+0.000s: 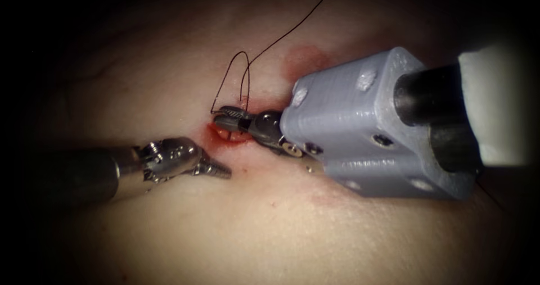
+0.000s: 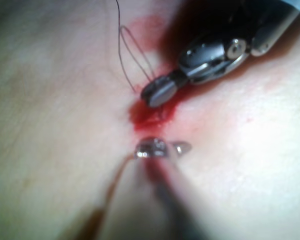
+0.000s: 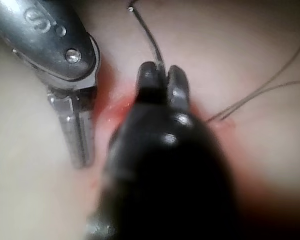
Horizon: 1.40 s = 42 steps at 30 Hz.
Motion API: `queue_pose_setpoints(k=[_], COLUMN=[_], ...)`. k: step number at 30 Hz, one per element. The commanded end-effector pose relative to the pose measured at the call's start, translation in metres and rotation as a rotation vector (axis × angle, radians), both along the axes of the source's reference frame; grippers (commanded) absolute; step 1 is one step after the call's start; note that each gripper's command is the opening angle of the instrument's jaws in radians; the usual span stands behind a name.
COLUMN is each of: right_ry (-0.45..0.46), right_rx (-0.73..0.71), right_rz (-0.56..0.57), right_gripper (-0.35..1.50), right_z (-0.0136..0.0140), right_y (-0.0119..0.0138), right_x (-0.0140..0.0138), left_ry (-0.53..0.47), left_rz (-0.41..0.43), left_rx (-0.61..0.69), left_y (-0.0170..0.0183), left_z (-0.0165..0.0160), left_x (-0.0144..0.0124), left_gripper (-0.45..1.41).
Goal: Wound Closure
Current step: Left gripper opens the cut, right gripper passes the needle through.
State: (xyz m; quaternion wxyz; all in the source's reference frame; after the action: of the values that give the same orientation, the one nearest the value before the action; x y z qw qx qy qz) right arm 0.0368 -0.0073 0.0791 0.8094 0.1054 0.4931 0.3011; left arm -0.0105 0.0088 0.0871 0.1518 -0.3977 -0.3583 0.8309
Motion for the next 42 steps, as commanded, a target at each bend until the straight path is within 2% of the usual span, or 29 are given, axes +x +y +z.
queue_pose_setpoints(k=[1,7,14,22,26,35,38,42], right_ry=[0.002,-0.004,-0.002,0.015,0.026,0.042,0.042,-0.009], right_rx=[0.0,-0.007,-0.009,0.003,0.008,0.093,0.106,0.079], right_rz=[-0.004,0.006,0.025,0.046,0.058,0.108,0.12,0.167], right_gripper=[-0.35,-0.35,-0.35,-0.35,-0.35,-0.35,-0.35,-0.35], right_z=[0.0007,0.001,0.0013,0.0013,0.0012,0.0011,0.0012,0.0014], right_y=[-0.0005,0.0002,0.0003,0.0002,0.0003,0.0001,0.0002,0.0012], right_x=[0.0008,0.0,-0.0003,-0.0003,-0.0003,-0.0005,-0.0008,-0.002], left_ry=[-0.001,-0.003,0.019,0.032,0.039,0.046,0.046,0.045], left_rz=[0.0,-0.002,0.031,0.033,0.021,0.016,0.016,0.02], left_rx=[0.001,0.003,0.005,-0.002,-0.008,-0.005,-0.004,-0.006], left_y=[-0.0003,-0.0009,-0.0025,-0.0024,-0.0021,-0.0012,-0.0012,-0.0014], left_z=[0.0007,0.0004,-0.0016,-0.0027,-0.002,-0.0011,-0.001,-0.0008], left_x=[-0.0006,-0.0004,0.0021,0.004,0.0031,-0.001,-0.0012,-0.0008], left_gripper=[-0.35,-0.35,-0.35,-0.35,-0.35,-0.35,-0.35,-0.35])
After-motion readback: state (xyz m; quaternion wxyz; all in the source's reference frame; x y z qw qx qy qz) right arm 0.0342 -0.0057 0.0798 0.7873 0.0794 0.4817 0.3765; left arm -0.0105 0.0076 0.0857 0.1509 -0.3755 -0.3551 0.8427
